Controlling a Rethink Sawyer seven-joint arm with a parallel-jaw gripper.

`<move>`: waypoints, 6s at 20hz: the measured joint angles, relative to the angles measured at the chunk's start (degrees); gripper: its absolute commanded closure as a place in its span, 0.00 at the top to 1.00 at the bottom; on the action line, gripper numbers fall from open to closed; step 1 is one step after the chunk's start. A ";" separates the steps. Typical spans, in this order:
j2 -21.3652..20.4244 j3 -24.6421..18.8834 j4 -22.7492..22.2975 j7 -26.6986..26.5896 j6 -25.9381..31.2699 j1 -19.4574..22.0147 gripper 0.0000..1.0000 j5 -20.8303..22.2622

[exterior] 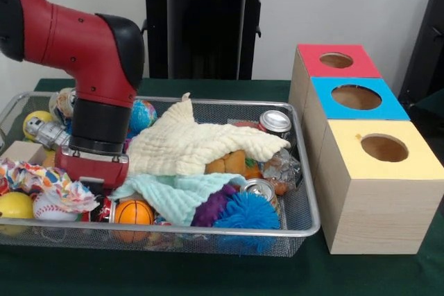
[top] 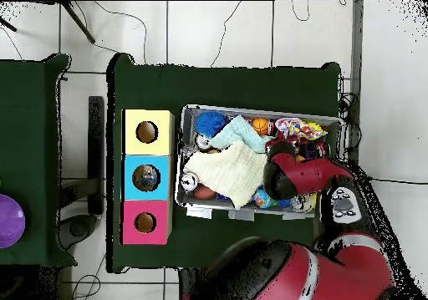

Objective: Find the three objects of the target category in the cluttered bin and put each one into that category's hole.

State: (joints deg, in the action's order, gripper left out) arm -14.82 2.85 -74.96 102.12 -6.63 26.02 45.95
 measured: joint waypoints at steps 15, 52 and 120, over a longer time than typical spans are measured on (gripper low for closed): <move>3.11 3.65 2.55 0.02 -4.06 0.08 0.00 -7.99; 8.37 -15.69 26.98 -0.60 71.83 12.23 0.00 -24.28; -0.34 -17.81 8.81 -0.60 43.12 14.21 0.00 -14.56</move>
State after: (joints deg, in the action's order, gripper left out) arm -15.15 -14.96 -66.15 101.52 36.49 40.23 31.39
